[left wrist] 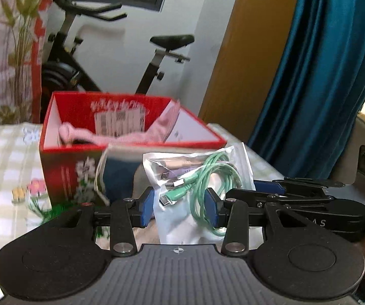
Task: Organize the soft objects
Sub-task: 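Lift the cable bag with the left tool and carry it over the red box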
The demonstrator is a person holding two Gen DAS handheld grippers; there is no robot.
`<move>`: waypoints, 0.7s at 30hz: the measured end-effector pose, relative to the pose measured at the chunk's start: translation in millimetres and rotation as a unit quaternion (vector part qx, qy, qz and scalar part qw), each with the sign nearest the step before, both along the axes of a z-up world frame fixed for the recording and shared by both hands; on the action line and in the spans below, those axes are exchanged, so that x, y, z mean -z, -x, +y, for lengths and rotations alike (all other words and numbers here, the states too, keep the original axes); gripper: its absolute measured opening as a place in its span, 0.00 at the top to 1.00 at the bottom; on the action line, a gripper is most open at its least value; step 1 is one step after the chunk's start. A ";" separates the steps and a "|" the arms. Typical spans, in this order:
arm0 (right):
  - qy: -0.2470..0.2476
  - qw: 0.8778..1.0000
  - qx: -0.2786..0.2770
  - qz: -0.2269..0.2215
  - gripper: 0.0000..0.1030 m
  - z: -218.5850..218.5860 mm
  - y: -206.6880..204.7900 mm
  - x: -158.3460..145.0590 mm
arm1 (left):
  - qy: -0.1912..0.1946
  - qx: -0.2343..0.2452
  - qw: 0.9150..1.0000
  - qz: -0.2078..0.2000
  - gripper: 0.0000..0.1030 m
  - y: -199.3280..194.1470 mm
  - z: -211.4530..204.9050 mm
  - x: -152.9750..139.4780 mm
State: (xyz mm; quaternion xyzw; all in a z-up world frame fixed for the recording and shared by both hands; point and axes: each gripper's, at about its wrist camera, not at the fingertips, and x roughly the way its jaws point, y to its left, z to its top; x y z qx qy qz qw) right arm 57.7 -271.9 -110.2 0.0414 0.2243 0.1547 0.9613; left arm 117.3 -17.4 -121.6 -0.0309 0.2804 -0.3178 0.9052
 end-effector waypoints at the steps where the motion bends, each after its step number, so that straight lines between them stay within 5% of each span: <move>1: 0.000 1.000 0.000 -0.006 0.69 0.1 -0.2 -5.7 | 0.003 0.000 1.000 -0.002 0.57 -0.4 0.1 -3.9; 21: 0.016 0.998 -0.028 -0.054 0.69 8.9 -48.2 -75.5 | 0.040 -0.012 0.999 -0.026 0.57 -40.5 7.5 -48.4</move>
